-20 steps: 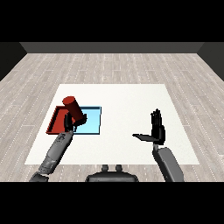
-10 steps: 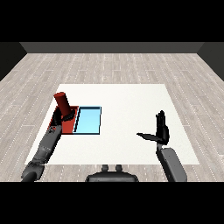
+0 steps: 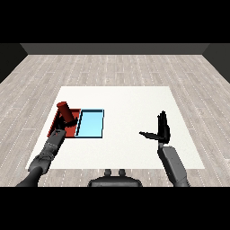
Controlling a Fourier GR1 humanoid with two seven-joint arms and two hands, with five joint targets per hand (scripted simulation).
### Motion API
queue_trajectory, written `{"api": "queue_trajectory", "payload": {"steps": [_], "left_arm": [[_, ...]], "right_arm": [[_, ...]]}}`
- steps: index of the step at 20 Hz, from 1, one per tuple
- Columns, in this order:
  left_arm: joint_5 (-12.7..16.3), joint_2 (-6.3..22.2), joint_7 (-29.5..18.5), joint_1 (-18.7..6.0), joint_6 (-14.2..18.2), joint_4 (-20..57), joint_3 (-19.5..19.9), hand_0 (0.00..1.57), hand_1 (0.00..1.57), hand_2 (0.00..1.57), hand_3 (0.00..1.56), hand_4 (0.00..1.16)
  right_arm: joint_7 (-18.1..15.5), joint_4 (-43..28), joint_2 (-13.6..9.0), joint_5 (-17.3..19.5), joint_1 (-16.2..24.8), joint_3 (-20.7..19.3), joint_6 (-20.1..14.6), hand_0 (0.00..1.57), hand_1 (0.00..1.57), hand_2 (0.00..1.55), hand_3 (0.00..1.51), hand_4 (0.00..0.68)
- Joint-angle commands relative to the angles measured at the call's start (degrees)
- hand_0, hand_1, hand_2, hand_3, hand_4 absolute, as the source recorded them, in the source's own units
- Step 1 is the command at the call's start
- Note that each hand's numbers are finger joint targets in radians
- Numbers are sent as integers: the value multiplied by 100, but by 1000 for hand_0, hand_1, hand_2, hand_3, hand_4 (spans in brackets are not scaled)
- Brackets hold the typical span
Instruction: Pick the red can and put it in the red box
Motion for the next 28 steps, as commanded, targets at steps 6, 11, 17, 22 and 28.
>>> {"api": "queue_trajectory", "payload": {"steps": [6,11,17,22,28], "left_arm": [[187,14,369,21,146,1009,366,887,887,877,343,676],[194,402,649,82,-987,1215,380,0,0,0,0,0],[-9,131,685,-48,-534,1184,223,0,0,0,0,0],[376,285,-228,-122,-521,655,646,0,0,0,0,0],[959,441,-1489,-38,-1708,-388,1152,670,670,381,0,0]], "right_arm": [[-280,834,-38,-93,-506,-327,320,0,0,0,0,0],[-564,642,249,8,-205,-189,189,0,0,0,0,0],[-595,669,143,-162,-153,-405,456,0,0,0,0,0],[-262,336,183,-140,-324,-304,354,0,0,0,0,0],[-468,181,127,-251,-182,-309,738,0,0,0,0,0]]}}
